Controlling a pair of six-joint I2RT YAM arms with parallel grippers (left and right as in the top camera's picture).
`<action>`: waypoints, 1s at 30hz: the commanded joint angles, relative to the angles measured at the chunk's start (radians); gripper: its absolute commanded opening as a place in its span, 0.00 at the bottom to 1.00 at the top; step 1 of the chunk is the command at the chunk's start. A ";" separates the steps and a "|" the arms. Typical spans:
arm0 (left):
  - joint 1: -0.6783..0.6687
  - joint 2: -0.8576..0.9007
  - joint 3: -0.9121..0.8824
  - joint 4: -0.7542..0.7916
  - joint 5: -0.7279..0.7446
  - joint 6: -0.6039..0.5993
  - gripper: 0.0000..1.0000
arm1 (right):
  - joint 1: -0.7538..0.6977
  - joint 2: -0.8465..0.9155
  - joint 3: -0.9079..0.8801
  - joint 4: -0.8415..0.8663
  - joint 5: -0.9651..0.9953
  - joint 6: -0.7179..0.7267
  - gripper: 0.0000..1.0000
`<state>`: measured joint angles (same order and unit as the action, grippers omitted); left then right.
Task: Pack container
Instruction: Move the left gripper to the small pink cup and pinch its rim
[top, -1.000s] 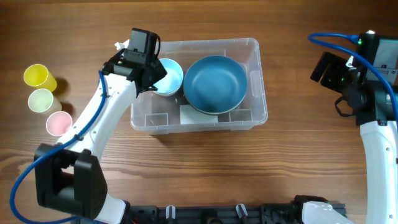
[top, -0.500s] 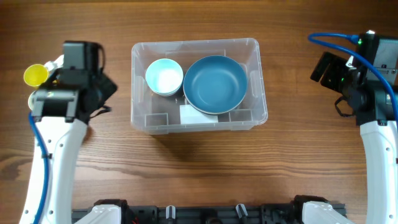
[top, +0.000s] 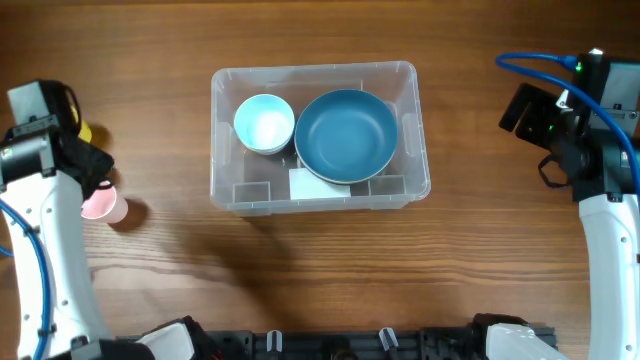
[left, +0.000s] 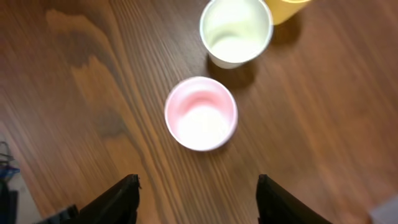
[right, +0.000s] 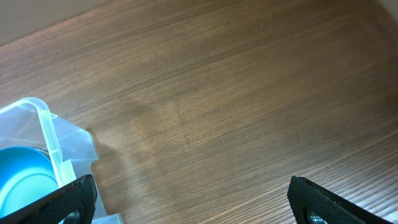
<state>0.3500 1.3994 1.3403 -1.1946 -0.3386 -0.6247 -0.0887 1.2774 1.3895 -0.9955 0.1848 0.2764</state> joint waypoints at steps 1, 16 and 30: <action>0.067 0.034 -0.042 0.050 0.138 0.173 0.59 | -0.002 0.008 0.011 0.000 0.018 0.015 1.00; 0.106 0.127 -0.142 0.228 0.309 0.330 0.48 | -0.002 0.008 0.011 0.000 0.018 0.014 1.00; 0.106 0.299 -0.151 0.241 0.304 0.329 0.47 | -0.002 0.008 0.011 0.000 0.018 0.014 1.00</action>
<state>0.4519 1.6547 1.2011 -0.9562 -0.0517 -0.3145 -0.0887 1.2774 1.3895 -0.9951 0.1848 0.2764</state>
